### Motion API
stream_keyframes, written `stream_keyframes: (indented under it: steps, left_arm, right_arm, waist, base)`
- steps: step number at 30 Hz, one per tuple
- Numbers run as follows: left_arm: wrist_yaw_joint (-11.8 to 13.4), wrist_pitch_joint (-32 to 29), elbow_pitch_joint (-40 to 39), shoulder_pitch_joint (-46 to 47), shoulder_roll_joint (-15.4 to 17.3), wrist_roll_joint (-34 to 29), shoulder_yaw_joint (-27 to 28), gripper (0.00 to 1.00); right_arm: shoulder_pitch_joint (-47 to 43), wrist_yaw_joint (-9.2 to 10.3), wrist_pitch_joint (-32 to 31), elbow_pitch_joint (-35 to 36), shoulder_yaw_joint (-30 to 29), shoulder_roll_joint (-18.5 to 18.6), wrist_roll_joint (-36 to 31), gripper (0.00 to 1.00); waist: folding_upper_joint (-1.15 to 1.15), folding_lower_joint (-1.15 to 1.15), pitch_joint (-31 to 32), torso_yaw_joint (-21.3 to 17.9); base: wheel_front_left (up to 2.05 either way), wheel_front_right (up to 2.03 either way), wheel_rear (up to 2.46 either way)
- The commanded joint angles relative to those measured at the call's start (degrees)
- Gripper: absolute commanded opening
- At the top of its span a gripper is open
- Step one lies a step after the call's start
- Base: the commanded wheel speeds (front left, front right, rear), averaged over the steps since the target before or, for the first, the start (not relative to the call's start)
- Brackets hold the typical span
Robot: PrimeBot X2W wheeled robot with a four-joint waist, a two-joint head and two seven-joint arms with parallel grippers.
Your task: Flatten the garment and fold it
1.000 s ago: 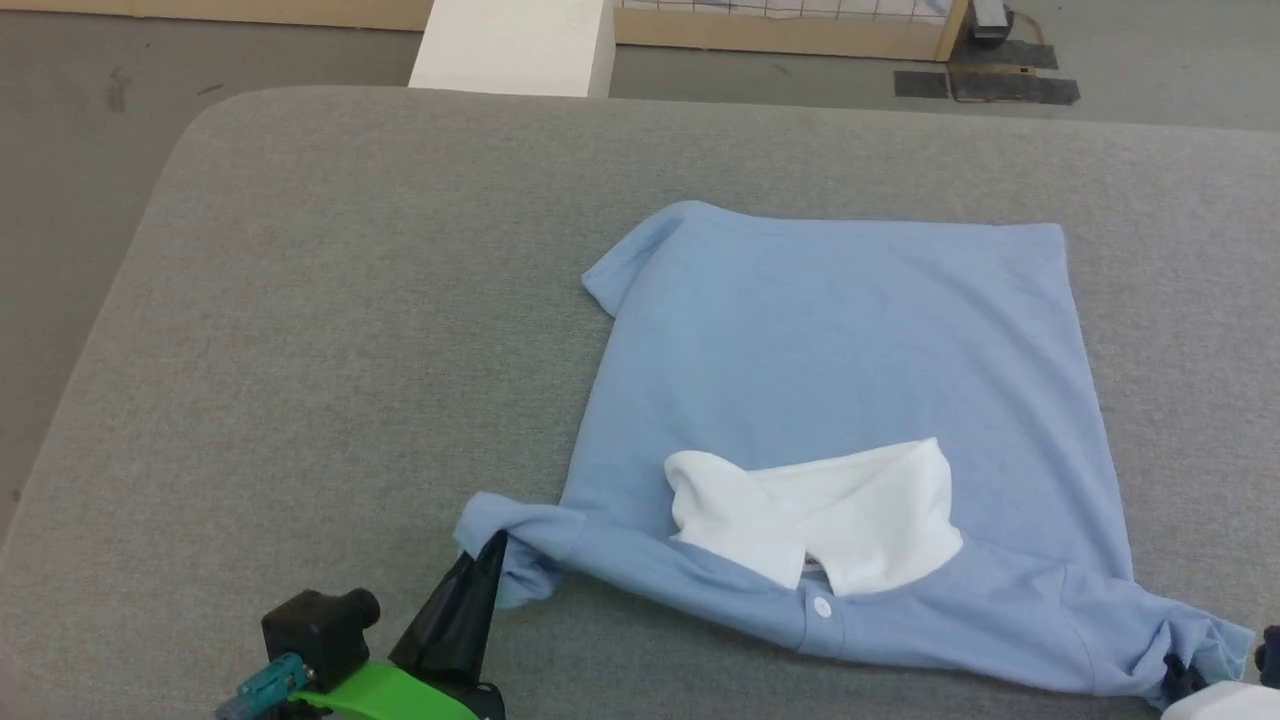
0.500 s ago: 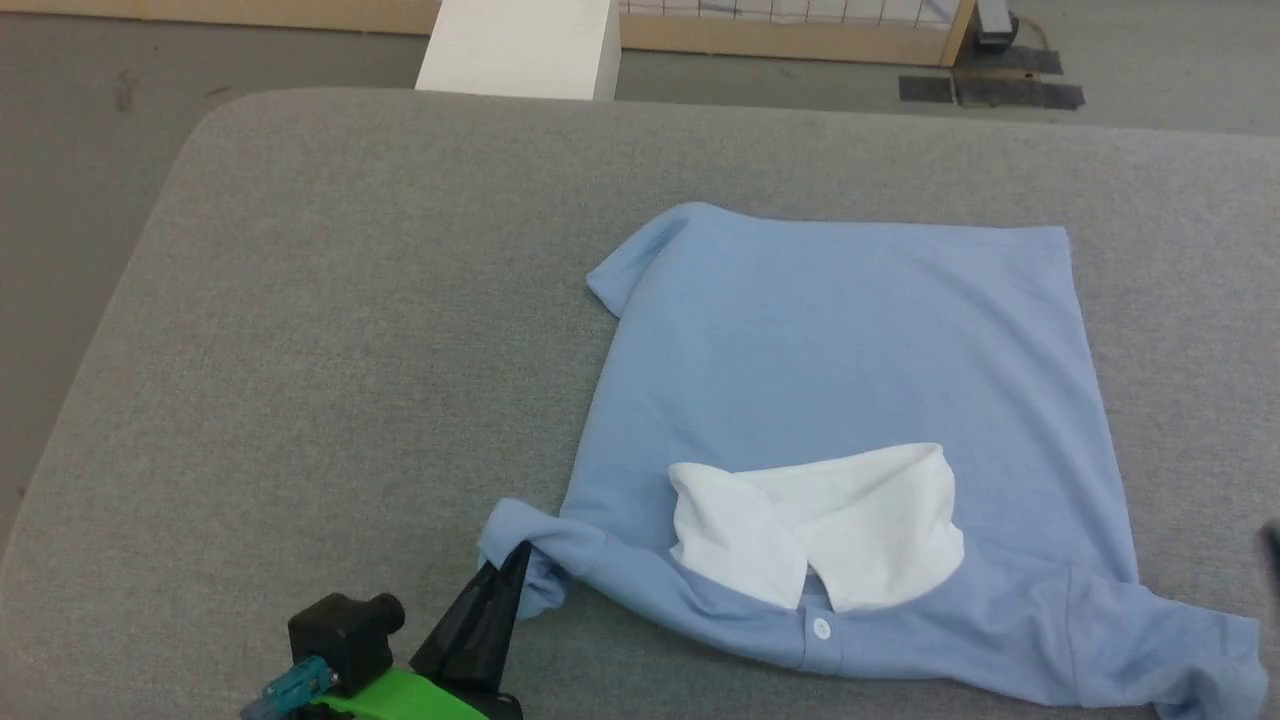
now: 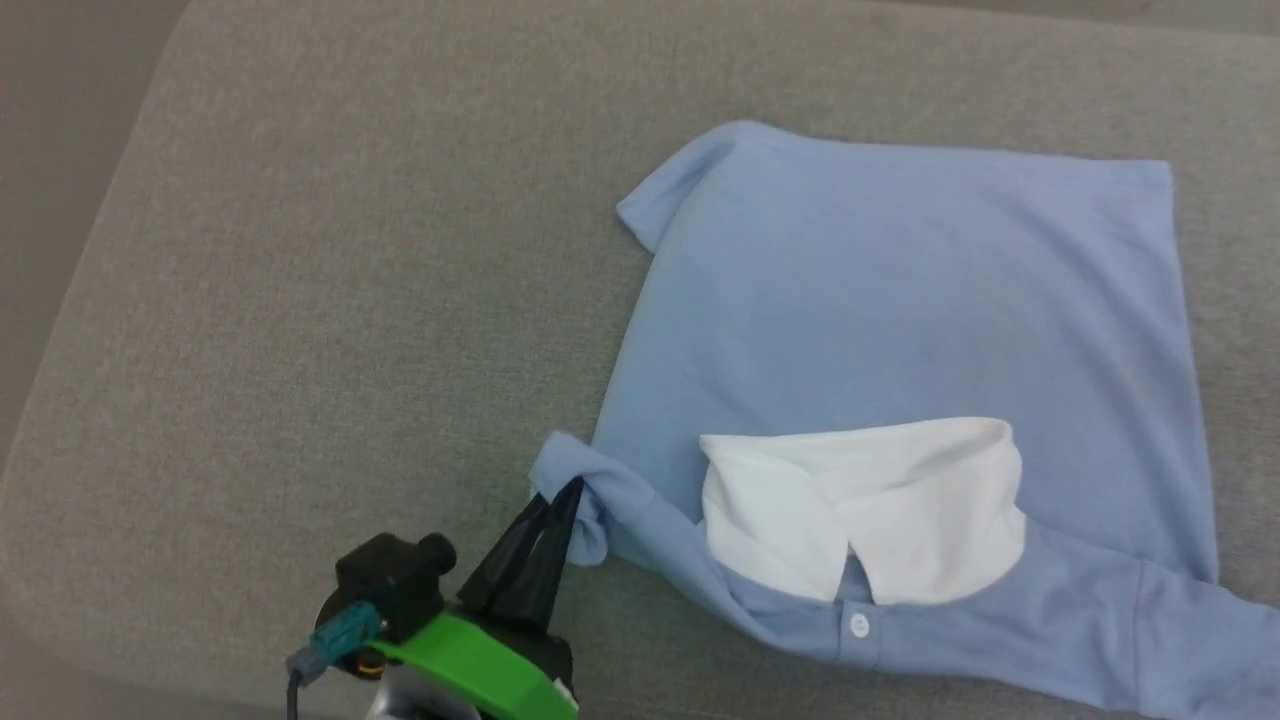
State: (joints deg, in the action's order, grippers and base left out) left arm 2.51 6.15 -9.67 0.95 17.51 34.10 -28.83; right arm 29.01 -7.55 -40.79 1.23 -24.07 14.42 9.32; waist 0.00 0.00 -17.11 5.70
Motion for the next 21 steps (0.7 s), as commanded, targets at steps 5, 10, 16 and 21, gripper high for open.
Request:
stream_keyframes:
  steps: [5, 10, 16, 21]
  left_arm:
    - [-0.7, 0.1, -0.1, 4.0, -1.7, -1.4, -1.5, 0.00]
    - [-1.3, 0.5, 0.8, 6.4, -3.1, -2.1, -2.7, 0.00]
    - [-1.8, 1.0, 1.8, 8.3, -4.2, -2.6, -3.6, 0.00]
    - [-1.8, 1.4, 2.4, 9.0, -4.6, -2.6, -3.7, 0.00]
  right_arm:
    - [9.3, 0.06, -3.7, -8.6, 0.6, 1.8, -4.0, 1.00]
    - [13.8, 0.06, -6.9, -14.1, 0.1, 3.0, -6.1, 1.00]
    - [15.3, 0.06, -9.7, -17.1, -1.0, 4.2, -7.3, 1.00]
    - [15.7, 0.06, -10.8, -18.1, -1.4, 4.0, -7.4, 0.00]
  waist:
    - [0.00, 0.00, -8.6, 4.9]
    - [0.00, 0.00, -12.1, 7.1]
    - [0.00, 0.00, -14.7, 9.0]
    - [0.00, 0.00, -15.5, 9.3]
  base:
    - [0.00, 0.00, 0.00]
    - [0.00, 0.00, 0.00]
    - [0.00, 0.00, 0.00]
    - [0.00, 0.00, 0.00]
